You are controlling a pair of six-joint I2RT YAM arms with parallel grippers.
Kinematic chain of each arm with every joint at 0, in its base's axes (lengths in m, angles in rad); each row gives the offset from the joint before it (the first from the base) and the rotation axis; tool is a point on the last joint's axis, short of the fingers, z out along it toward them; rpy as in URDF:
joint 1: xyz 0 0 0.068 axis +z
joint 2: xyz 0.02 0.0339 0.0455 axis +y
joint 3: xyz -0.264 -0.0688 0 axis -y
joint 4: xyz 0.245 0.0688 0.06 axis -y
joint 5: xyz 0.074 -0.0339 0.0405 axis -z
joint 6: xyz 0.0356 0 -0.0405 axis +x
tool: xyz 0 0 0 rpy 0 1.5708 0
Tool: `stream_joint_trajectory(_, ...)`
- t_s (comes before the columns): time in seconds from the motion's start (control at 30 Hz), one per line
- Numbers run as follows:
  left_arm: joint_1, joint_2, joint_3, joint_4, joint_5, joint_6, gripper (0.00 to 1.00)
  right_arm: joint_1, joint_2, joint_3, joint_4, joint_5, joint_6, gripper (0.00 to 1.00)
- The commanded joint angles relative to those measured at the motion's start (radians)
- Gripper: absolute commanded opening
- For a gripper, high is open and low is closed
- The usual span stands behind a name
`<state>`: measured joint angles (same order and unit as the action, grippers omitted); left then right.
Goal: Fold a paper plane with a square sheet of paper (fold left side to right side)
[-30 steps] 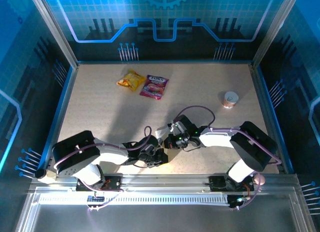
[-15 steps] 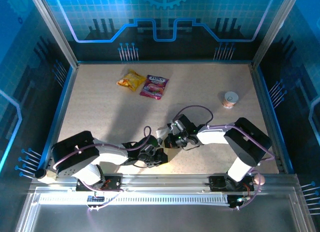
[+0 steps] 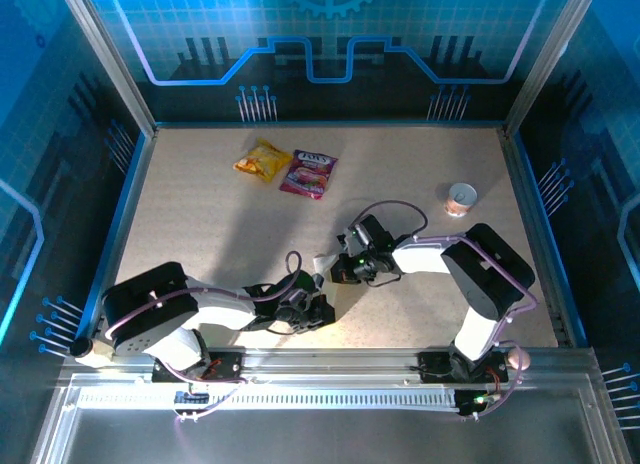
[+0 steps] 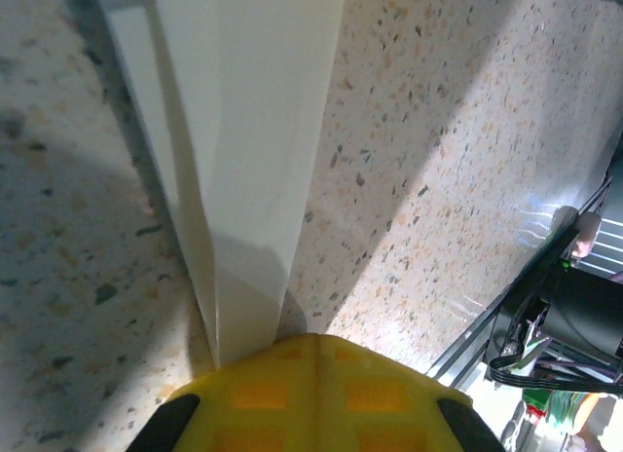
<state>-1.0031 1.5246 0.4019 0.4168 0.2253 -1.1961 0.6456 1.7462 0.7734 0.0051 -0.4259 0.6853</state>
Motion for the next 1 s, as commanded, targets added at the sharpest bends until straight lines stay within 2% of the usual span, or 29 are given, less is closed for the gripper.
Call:
stream_joint_trajectory(0.0,-0.008,0.011,-0.044,-0.100,0.029,0.001,0.04,-0.064,0.043,0.044,-0.014,0.128,-0.048,0.00)
stream_joint_trajectory(0.3,-0.015,0.010,-0.045,-0.096,0.023,-0.004,0.04,-0.138,0.092,0.100,-0.032,0.111,-0.078,0.01)
stream_joint_trajectory(0.53,-0.016,-0.005,-0.048,-0.082,0.019,-0.008,0.04,-0.149,0.117,0.134,-0.039,0.072,-0.077,0.01)
stream_joint_trajectory(0.67,-0.014,-0.077,-0.053,-0.096,0.003,-0.005,0.04,-0.140,0.115,0.127,-0.061,0.073,-0.081,0.00)
stream_joint_trajectory(0.77,0.001,-0.166,-0.054,-0.166,-0.011,0.008,0.05,-0.132,0.100,0.112,-0.062,0.071,-0.073,0.00)
stream_joint_trajectory(0.97,0.105,-0.370,-0.040,-0.324,-0.003,0.072,0.07,-0.100,0.070,0.067,-0.065,0.078,-0.053,0.00)
